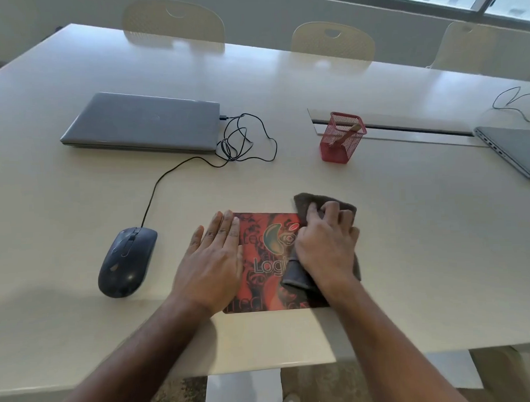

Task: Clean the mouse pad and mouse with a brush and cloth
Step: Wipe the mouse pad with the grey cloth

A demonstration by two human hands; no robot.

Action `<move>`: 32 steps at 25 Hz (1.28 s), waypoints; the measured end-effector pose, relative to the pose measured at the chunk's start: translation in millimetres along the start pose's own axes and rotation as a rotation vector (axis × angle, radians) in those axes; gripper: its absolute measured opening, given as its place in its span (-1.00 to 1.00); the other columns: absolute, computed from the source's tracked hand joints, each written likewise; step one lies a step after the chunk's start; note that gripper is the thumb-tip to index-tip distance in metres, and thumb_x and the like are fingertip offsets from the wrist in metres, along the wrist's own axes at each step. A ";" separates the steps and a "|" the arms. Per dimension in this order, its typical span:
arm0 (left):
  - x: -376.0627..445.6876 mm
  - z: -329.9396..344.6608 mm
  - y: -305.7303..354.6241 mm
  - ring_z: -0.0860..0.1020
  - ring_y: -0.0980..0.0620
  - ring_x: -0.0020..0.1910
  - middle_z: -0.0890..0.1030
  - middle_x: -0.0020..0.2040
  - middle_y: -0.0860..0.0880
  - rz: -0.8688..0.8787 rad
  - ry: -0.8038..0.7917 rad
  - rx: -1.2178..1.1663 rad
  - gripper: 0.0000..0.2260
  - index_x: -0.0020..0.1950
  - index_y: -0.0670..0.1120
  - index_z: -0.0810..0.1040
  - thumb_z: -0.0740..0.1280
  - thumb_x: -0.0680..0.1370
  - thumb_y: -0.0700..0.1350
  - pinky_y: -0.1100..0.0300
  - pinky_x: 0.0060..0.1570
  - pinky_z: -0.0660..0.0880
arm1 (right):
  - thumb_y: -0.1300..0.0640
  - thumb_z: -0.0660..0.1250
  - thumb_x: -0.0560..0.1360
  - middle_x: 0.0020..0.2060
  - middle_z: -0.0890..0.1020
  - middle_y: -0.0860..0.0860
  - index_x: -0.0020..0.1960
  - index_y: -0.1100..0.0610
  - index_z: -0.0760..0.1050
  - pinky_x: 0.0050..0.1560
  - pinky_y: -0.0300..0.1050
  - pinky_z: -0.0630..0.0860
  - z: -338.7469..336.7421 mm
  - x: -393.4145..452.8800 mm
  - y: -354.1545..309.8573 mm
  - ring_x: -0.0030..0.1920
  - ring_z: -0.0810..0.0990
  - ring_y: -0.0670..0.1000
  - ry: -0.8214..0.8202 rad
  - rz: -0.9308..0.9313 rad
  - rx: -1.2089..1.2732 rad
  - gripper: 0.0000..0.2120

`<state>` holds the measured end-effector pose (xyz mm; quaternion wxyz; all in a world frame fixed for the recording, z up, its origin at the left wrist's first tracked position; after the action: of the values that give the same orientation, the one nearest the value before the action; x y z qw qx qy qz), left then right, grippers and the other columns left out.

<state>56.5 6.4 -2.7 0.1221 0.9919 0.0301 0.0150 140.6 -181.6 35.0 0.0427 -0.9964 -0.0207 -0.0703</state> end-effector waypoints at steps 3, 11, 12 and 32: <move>0.2 -0.3 -0.2 -0.28 0.09 0.61 -0.19 0.65 0.03 -0.011 -0.003 0.007 -0.36 0.66 -0.03 -0.15 -0.34 0.59 0.13 0.06 0.58 -0.24 | 0.06 0.24 0.48 0.19 0.51 0.12 0.44 0.14 0.49 0.08 0.17 0.46 -6.1 -60.2 -68.5 0.17 0.47 0.22 0.089 -0.212 0.091 -0.47; -1.0 -1.5 -0.1 -0.28 0.09 0.61 -0.21 0.64 0.04 -0.005 -0.013 0.001 -0.35 0.65 -0.04 -0.18 -0.35 0.58 0.15 0.05 0.59 -0.23 | 0.04 0.15 0.56 0.27 0.40 0.10 0.56 0.08 0.39 0.20 0.21 0.44 3.2 -18.7 26.5 0.27 0.38 0.21 0.018 -0.010 0.048 -0.44; -1.4 -1.0 -0.4 -0.29 0.09 0.60 -0.20 0.65 0.04 -0.002 -0.014 0.000 -0.37 0.66 -0.04 -0.17 -0.33 0.60 0.14 0.05 0.59 -0.23 | 0.06 0.18 0.57 0.28 0.40 0.11 0.56 0.10 0.38 0.20 0.22 0.44 1.7 -19.3 28.2 0.27 0.38 0.22 0.024 0.018 0.037 -0.45; -2.1 -3.5 2.4 -0.26 0.09 0.60 -0.18 0.65 0.01 -0.012 -0.037 -0.051 -0.45 0.66 -0.08 -0.14 -0.14 0.70 0.06 0.03 0.59 -0.21 | 0.14 0.26 0.55 0.23 0.46 0.15 0.50 0.18 0.45 0.04 0.20 0.45 -12.4 -83.1 82.1 0.21 0.44 0.25 0.121 0.225 -0.125 -0.49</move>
<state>54.5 4.8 1.2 0.1477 0.9885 0.0334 -0.0035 60.5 -267.4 28.7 -0.0105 -0.9871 0.0984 -0.1261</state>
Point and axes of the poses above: each hand's wrist, its own x-axis towards the middle knuckle, its own z-axis out of the palm, y = z × x, the point moved 10 cm from there along x, towards the middle knuckle
